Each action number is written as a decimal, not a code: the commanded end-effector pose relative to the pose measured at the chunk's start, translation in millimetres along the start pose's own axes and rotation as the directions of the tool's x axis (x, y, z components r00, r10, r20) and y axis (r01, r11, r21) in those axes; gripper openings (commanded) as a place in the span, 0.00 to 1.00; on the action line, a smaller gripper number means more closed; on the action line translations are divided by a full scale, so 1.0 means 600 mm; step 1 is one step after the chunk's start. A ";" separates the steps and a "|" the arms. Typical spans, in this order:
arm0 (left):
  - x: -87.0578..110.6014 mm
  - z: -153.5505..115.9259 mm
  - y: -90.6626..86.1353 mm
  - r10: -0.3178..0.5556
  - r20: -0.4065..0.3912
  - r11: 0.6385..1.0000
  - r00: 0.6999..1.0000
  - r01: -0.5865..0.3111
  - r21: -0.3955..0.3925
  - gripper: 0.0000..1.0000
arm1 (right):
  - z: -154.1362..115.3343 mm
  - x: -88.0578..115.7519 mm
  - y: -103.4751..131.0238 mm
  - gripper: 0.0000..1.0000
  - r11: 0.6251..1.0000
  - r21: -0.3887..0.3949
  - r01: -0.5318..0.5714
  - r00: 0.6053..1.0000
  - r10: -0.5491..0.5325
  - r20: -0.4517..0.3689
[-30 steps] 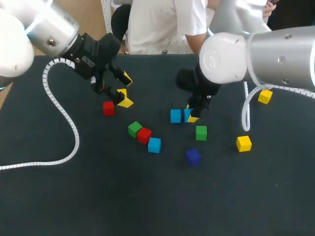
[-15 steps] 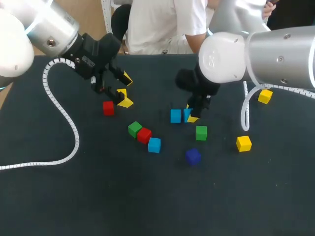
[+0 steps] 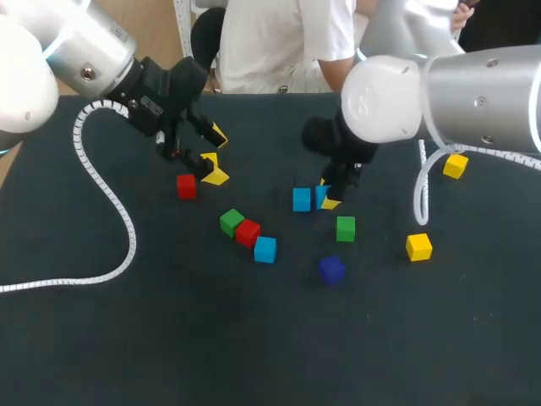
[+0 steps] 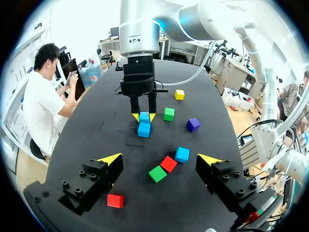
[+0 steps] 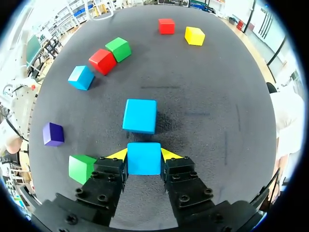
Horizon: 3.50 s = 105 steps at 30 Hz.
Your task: Place the blue cubes, place green cubes on the blue cubes, place the yellow cubes on the green cubes, then place the red cubes on the yellow cubes, and place purple cube on the red cubes.
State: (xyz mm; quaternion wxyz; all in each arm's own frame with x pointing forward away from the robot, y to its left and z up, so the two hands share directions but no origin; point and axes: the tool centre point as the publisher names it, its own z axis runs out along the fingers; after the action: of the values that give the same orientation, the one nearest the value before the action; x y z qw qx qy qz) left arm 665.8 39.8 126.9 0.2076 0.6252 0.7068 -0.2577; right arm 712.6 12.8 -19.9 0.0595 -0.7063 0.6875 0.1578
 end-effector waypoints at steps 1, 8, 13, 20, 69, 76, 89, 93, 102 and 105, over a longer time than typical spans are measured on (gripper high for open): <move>-0.001 0.000 0.001 -0.001 -0.003 1.000 1.000 0.001 0.001 1.00 | 0.002 0.004 0.002 0.05 1.000 0.003 0.000 1.000 0.000 0.002; -0.001 0.000 0.001 -0.001 -0.003 1.000 1.000 0.001 0.001 1.00 | 0.004 0.005 0.003 0.07 1.000 -0.001 -0.002 1.000 0.002 0.000; -0.001 0.000 0.001 -0.001 -0.003 1.000 1.000 0.001 0.001 1.00 | 0.005 0.004 0.003 0.08 1.000 -0.003 0.001 1.000 -0.001 -0.002; -0.001 0.000 0.001 -0.001 -0.003 1.000 1.000 0.001 0.001 1.00 | 0.005 0.006 0.006 0.10 1.000 -0.009 -0.003 1.000 0.003 -0.009; -0.001 0.000 0.001 -0.001 -0.003 1.000 1.000 0.001 0.001 1.00 | -0.090 0.028 0.038 1.00 0.998 0.016 -0.068 0.969 0.062 0.238; -0.001 0.000 0.001 -0.001 -0.003 1.000 1.000 0.001 0.001 1.00 | -0.105 0.036 0.039 1.00 0.997 0.009 -0.072 0.952 0.066 0.299; -0.001 0.000 0.001 -0.001 -0.003 1.000 1.000 0.001 0.001 1.00 | -0.121 0.060 0.051 1.00 0.997 -0.006 -0.073 0.924 0.070 0.377; -0.001 0.000 0.001 -0.001 -0.003 1.000 1.000 0.001 0.001 1.00 | -0.125 0.069 0.054 1.00 0.997 -0.010 -0.074 0.917 0.072 0.392; -0.001 0.000 0.001 -0.001 -0.003 1.000 1.000 0.001 0.001 1.00 | -0.128 0.074 0.056 1.00 0.997 -0.035 -0.074 0.911 0.082 0.404; -0.001 0.000 0.001 -0.001 -0.003 1.000 1.000 0.001 0.001 1.00 | -0.128 0.074 0.056 1.00 0.997 -0.035 -0.074 0.911 0.082 0.404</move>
State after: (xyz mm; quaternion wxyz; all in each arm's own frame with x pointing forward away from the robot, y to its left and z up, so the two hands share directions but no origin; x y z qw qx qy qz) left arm 665.8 39.8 126.9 0.2076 0.6252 0.7068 -0.2577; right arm 690.1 -54.2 43.4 0.1870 -0.6309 0.6868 0.3086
